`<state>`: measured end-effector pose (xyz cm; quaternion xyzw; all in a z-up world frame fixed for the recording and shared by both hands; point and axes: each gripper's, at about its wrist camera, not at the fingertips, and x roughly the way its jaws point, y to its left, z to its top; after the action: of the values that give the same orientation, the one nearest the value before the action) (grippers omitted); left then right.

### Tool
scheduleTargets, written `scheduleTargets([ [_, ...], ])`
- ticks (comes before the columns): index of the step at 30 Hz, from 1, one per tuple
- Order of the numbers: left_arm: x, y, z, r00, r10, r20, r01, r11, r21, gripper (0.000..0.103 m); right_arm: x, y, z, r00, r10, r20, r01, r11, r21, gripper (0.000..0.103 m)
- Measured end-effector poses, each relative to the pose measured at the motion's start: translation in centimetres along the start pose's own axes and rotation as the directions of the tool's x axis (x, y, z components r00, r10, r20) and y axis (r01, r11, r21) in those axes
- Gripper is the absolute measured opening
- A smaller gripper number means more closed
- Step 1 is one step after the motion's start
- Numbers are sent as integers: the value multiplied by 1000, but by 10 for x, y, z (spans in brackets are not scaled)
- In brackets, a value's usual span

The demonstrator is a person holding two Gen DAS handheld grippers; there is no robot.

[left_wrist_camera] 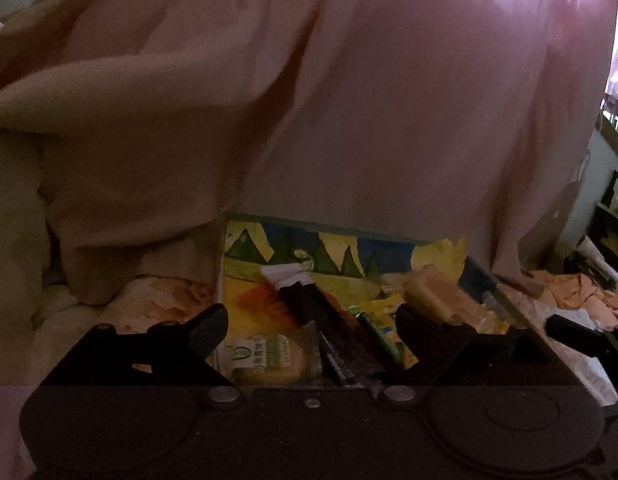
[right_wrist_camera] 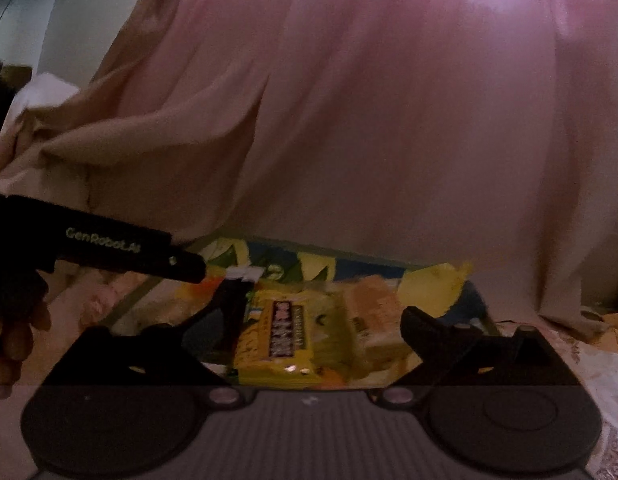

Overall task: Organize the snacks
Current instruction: 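Open both tools to release the snacks and withdraw from the box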

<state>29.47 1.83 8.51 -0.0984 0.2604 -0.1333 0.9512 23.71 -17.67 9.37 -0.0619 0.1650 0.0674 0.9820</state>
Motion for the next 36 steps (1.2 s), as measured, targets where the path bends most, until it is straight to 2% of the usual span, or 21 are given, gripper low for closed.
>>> scheduleTargets([
  [3, -18, -8, -1, 999, 10, 45, -10, 1000, 14, 98, -17, -6, 3, 999, -20, 37, 19, 1000, 20, 103],
  [12, -76, -29, -13, 988, 5, 152, -9, 1000, 21, 102, -74, -23, 5, 990, -72, 121, 61, 994, 87, 103],
  [18, -110, -41, -26, 983, -11, 183, 7, 1000, 23, 102, -115, -33, -5, 985, -96, 141, 84, 993, 87, 103],
  [28, -156, -64, -62, 982, -19, 186, 9, 999, 52, 102, -168, -45, -39, 986, -127, 105, 111, 983, 144, 103],
  [36, -173, -75, -95, 990, -29, 140, 19, 997, 69, 102, -194, -44, -61, 991, -117, 58, 106, 980, 171, 103],
])
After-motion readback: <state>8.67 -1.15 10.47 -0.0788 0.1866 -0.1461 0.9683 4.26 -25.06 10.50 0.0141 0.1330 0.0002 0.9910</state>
